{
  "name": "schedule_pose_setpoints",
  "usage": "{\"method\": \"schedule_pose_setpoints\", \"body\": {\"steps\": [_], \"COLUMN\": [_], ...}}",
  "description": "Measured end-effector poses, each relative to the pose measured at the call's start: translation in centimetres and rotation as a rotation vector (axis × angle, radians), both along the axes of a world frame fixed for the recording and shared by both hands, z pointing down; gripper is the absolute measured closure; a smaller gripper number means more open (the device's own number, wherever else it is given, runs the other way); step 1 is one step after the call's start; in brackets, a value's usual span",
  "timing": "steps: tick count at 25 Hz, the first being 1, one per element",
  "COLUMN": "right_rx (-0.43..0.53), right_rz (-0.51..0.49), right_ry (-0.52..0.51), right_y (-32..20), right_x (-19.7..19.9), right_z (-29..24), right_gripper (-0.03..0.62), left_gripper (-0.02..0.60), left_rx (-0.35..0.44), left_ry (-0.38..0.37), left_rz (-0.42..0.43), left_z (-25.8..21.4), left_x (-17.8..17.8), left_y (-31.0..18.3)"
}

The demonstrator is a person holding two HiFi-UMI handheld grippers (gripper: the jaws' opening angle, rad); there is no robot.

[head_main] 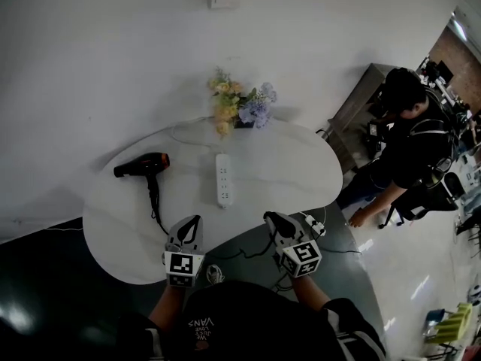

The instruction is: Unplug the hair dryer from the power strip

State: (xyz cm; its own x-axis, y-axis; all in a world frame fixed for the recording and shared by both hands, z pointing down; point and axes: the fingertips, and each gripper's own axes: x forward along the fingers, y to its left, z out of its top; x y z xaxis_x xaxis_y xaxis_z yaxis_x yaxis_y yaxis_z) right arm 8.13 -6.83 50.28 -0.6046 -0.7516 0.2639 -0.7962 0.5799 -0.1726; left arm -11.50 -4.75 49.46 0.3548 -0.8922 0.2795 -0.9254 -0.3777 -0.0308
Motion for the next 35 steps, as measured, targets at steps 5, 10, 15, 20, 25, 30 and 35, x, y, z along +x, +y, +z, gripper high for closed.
{"method": "schedule_pose_setpoints", "body": {"steps": [5,10,15,20,25,30,35], "right_rx": [-0.005,0.000,0.006,0.005,0.009,0.005,0.008], "right_rz": [-0.021,-0.045,-0.073,-0.094,-0.103,-0.107,-0.113], "right_ry": [-0.008,-0.013,-0.025,-0.034,-0.036,-0.036,-0.044], "right_y": [2.2,3.8,5.0,5.7,6.0,6.3,6.4], "right_x": [1.1,1.7,1.2,1.0,1.0,1.0,0.9], "right_z": [0.6,0.7,0.0,0.1,0.2,0.4,0.2], "right_gripper": [0.522,0.522,0.522,0.522,0.522,0.522,0.522], "left_gripper": [0.563,0.563,0.563,0.563,0.563,0.563,0.563], "left_rx": [-0.003,0.002,0.016,0.013,0.009,0.002,0.004], "left_ry": [-0.031,-0.046,-0.023,-0.017,-0.021,-0.021,-0.020], "left_rz": [-0.039,-0.050,-0.041,-0.039,-0.046,-0.048,-0.053], "left_z": [0.9,0.7,0.3,0.3,0.3,0.5,0.5], "left_x": [0.6,1.8,3.2,4.0,4.1,4.3,4.4], "left_y": [2.6,4.9,6.4,7.4,8.0,8.4,8.6]}}
